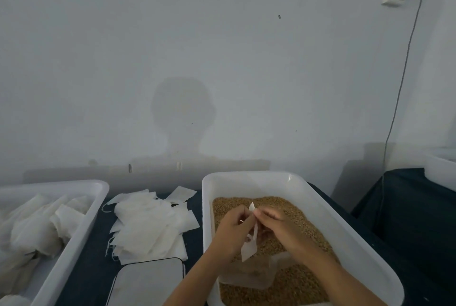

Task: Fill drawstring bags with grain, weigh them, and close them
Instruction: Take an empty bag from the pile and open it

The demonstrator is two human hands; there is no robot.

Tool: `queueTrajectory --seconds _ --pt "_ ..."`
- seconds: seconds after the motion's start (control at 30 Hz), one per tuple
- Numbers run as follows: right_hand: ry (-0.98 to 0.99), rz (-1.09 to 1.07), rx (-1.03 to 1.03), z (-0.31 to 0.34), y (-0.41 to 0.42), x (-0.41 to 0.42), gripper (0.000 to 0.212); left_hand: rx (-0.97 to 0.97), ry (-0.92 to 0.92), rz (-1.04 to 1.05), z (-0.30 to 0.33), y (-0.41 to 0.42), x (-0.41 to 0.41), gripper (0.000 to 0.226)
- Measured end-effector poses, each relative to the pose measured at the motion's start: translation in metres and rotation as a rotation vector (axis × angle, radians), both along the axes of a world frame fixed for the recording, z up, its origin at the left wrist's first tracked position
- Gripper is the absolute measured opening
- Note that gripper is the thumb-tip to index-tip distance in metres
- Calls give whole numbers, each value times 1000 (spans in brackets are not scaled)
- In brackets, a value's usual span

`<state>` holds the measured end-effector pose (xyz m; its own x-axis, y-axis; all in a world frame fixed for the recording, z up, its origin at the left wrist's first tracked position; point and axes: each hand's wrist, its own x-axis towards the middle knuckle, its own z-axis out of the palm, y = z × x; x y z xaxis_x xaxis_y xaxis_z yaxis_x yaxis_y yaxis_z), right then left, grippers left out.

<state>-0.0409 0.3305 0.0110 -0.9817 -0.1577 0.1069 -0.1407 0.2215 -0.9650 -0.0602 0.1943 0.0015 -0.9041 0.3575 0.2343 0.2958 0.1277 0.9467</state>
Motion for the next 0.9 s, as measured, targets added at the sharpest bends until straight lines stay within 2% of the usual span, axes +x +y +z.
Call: queueTrajectory --seconds 0.27,0.43,0.53,0.6,0.67,0.83,0.9 --pt "112 -35 189 -7 0 -4 29 -245 166 150 -5 3 5 21" --pt "140 -168 257 -10 5 -7 32 -241 203 264 -5 1 6 24" --pt "133 -238 299 -12 7 -8 30 -291 350 324 -4 0 6 20" --pt "122 -260 299 -13 7 -9 31 -394 470 334 -5 1 7 12" --pt "120 -260 280 -12 7 -9 33 -493 548 348 -7 2 8 16" --pt "102 -222 163 -7 8 -7 32 -673 625 360 -8 3 11 35" --pt "80 -237 159 -6 10 -6 31 -728 598 359 -8 3 10 29"
